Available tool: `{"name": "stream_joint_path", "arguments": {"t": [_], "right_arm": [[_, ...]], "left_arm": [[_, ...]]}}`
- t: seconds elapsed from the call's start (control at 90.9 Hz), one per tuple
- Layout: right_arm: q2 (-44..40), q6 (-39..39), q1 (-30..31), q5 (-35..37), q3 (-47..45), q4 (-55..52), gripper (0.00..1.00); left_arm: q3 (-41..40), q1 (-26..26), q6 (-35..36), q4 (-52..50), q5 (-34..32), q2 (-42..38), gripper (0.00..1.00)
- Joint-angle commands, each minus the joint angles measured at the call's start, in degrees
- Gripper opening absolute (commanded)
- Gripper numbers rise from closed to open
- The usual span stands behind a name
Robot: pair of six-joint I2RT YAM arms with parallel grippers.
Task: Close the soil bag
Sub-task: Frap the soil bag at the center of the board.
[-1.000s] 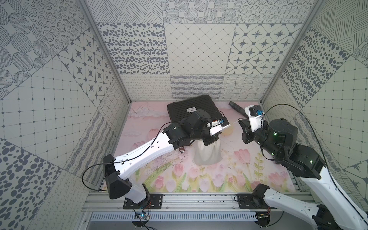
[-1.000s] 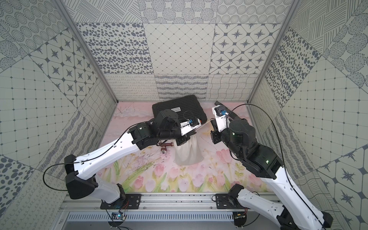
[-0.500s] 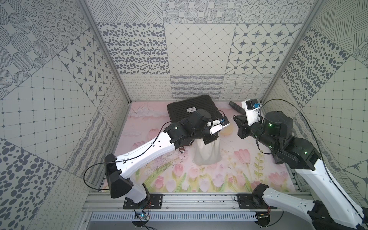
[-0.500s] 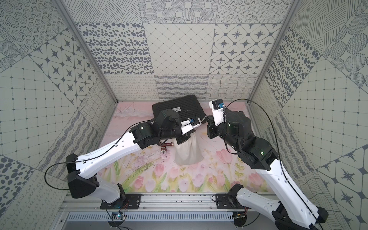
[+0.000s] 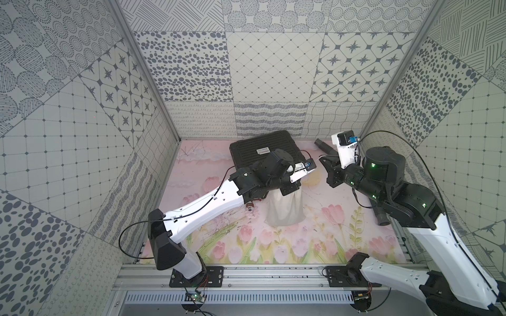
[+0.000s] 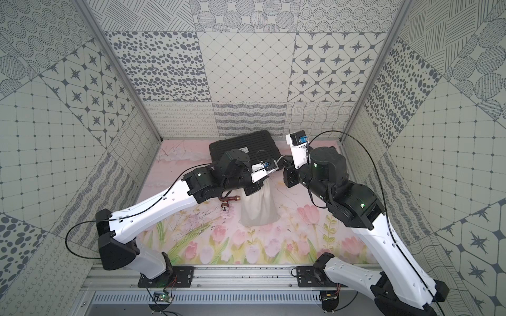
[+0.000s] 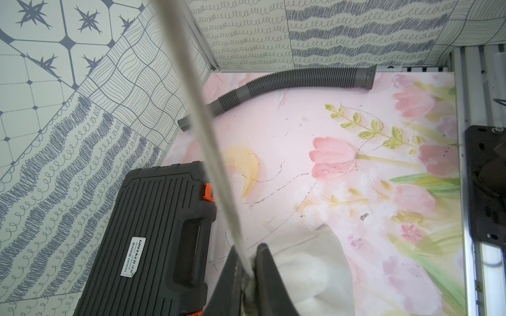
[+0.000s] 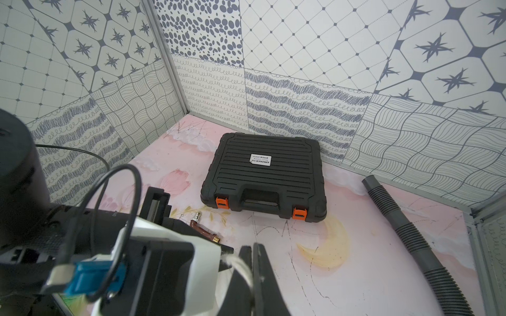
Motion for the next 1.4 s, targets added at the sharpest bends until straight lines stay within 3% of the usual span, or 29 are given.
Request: {"name": "stream_joint_path", "arguments": {"t": [0.0,0.539,0.924,1.023,1.166,1.387], "right_arm": [[-3.4,0.8,-0.8,3.1,4.8,16.0,0.00],[-2.6,-2.7,-0.9,5.5,8.2,16.4,0.00],[-1.4,1.4,-0.9,0.0,4.8,16.8,0.00],[-0.5,2.2,-0.6,-1.5,4.7,17.2,0.00],[0.5,2.7,-0.1,-2.6,4.8,18.1,0.00],[0.8,2.8,0.5,-2.2,4.9,18.6,0.00]], "left_arm": [[-1.5,0.1,1.3,-17.1,-6.7,0.9,0.13],[-4.2,0.2,1.4,-17.5,-7.6,-1.2,0.13],[-4.1,0.2,0.5,-16.8,-3.6,-1.8,0.14],[-4.3,0.3,0.3,-15.8,-1.4,-2.5,0.20],[-4.4,0.3,0.4,-14.1,2.1,-2.9,0.40],[-4.5,0.9,-1.4,-9.0,3.4,-3.3,0.52]]}}
